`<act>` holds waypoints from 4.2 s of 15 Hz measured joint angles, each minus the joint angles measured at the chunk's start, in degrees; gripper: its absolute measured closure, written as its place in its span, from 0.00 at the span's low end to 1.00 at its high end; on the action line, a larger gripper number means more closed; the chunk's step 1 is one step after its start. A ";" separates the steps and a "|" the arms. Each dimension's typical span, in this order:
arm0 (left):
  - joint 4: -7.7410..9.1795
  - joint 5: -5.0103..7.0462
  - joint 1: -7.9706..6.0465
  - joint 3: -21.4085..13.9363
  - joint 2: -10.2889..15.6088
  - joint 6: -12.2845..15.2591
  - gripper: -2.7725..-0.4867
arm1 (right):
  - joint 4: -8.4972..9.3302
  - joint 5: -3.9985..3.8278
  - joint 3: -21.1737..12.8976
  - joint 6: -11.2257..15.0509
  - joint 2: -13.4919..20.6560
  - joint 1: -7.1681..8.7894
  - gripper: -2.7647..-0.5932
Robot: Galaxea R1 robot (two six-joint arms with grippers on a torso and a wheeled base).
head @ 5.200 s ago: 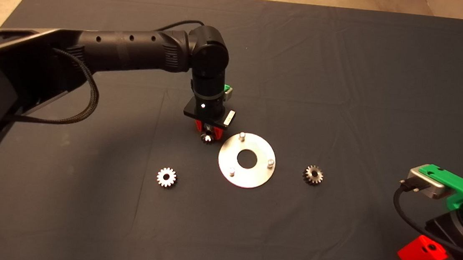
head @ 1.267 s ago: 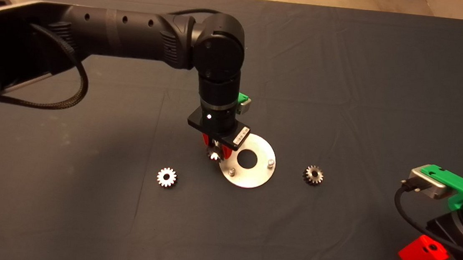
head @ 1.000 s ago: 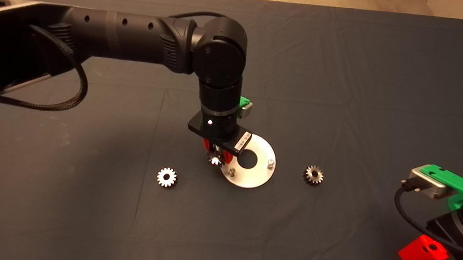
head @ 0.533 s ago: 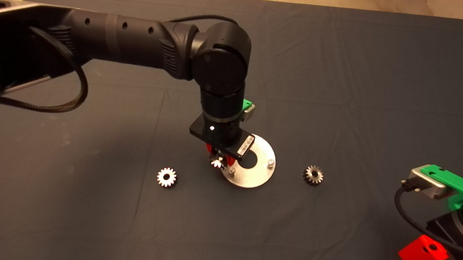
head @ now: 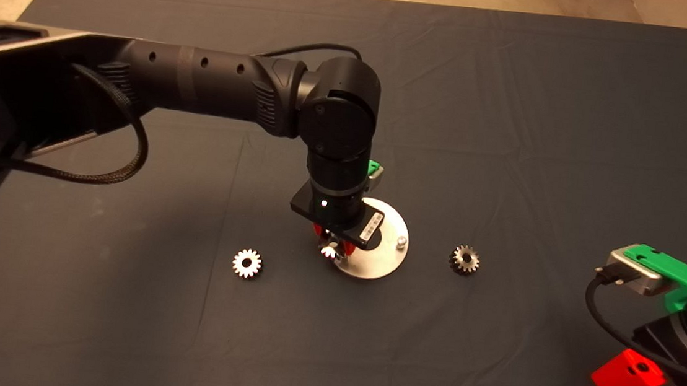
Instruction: Install three planetary gears onto the carrier pins
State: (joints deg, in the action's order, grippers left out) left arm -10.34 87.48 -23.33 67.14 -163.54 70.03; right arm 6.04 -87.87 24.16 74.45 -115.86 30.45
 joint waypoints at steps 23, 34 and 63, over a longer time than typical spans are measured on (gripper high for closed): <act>-1.75 -0.06 2.22 2.09 -1.24 1.07 0.82 | -0.01 0.01 0.00 0.00 0.00 -0.11 0.01; -2.12 -0.07 3.02 2.09 -1.24 1.10 0.82 | 0.01 0.02 0.00 0.00 0.01 -0.11 0.01; -2.91 -0.02 4.09 3.70 -3.15 1.05 0.82 | -0.01 0.02 0.00 0.00 0.01 -0.11 0.01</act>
State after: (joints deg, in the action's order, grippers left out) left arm -13.25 87.46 -19.24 70.84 -166.68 71.08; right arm 6.04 -87.85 24.16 74.45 -115.85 30.34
